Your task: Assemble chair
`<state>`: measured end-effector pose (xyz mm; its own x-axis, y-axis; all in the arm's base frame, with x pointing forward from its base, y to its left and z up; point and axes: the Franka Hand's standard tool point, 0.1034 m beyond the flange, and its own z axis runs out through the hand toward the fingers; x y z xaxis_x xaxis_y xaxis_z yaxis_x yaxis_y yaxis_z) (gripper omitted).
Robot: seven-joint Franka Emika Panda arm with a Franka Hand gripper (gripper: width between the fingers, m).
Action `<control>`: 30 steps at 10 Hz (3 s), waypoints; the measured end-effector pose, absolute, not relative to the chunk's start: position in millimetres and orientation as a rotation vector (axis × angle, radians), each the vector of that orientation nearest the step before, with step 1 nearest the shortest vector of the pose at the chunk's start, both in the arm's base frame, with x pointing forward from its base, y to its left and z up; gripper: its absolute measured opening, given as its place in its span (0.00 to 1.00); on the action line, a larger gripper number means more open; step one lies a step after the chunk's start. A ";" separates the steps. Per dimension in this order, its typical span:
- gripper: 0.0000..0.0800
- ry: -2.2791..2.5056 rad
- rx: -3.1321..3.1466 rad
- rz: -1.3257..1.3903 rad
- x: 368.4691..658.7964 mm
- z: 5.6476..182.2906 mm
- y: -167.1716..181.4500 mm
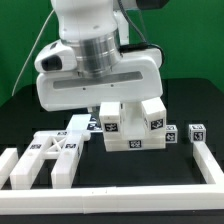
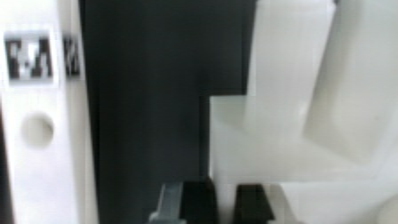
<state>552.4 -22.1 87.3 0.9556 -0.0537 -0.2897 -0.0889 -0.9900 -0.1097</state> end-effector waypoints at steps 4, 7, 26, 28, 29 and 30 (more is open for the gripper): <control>0.04 0.007 -2.892 1.064 532.7 88.6 -18.2; 0.04 -0.012 -2.774 1.375 524.0 81.4 -17.4; 0.39 0.075 -2.541 1.794 488.9 31.5 -43.2; 0.62 0.075 -2.540 1.795 488.6 31.2 -43.3; 0.75 0.075 -2.540 1.795 488.6 31.1 -43.3; 0.75 0.075 -2.540 1.795 488.6 31.1 -43.3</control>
Offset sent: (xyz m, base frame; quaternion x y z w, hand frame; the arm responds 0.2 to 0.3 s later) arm -0.0048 -0.0011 0.0093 -0.1028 -0.2441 0.0019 0.9643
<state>488.6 -43.3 31.1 0.3332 -0.0220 -0.9426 -0.0569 -0.9984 0.0032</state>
